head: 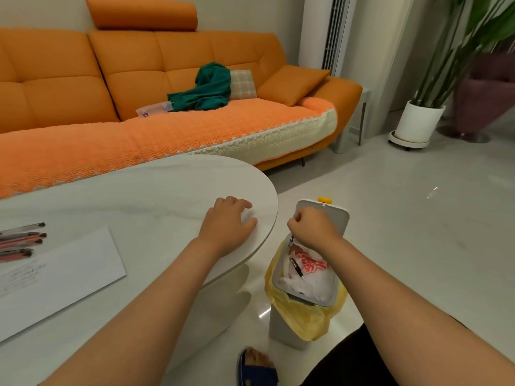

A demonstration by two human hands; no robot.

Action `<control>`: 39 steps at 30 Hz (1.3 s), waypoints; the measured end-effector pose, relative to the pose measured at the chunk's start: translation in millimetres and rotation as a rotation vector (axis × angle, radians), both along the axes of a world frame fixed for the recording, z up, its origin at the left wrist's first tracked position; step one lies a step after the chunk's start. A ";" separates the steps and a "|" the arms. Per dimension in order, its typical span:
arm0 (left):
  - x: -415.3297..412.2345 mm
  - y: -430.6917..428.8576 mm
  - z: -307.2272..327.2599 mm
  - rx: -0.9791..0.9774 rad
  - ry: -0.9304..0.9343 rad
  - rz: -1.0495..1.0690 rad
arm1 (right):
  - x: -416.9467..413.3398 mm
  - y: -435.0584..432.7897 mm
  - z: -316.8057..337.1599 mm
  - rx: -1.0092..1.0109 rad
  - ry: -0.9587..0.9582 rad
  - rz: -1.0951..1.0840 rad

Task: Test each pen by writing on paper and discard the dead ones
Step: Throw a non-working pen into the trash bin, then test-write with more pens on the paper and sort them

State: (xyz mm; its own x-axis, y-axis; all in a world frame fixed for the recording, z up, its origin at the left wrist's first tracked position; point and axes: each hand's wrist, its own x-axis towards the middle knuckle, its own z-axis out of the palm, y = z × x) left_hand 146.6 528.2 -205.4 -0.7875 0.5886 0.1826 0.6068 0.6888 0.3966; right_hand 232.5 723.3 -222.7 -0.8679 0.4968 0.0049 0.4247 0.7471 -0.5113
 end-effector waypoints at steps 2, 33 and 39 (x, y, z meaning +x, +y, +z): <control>0.8 -11.7 4.7 0.028 -0.009 0.013 | -1.3 -17.3 19.0 -0.020 0.063 0.038; 21.4 -507.2 30.1 -0.186 0.004 0.801 | -121.3 -528.0 67.5 0.239 0.091 1.219; 24.8 -527.8 28.9 -0.149 0.000 0.779 | -129.9 -562.5 50.0 0.434 0.178 1.313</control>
State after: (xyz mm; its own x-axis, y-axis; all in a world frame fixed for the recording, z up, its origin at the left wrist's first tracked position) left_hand 171.4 0.3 -176.4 -0.9828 -0.1138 0.1455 -0.0718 0.9611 0.2665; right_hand 102.6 160.8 -172.7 -0.6640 -0.7402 0.1054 -0.7476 0.6547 -0.1116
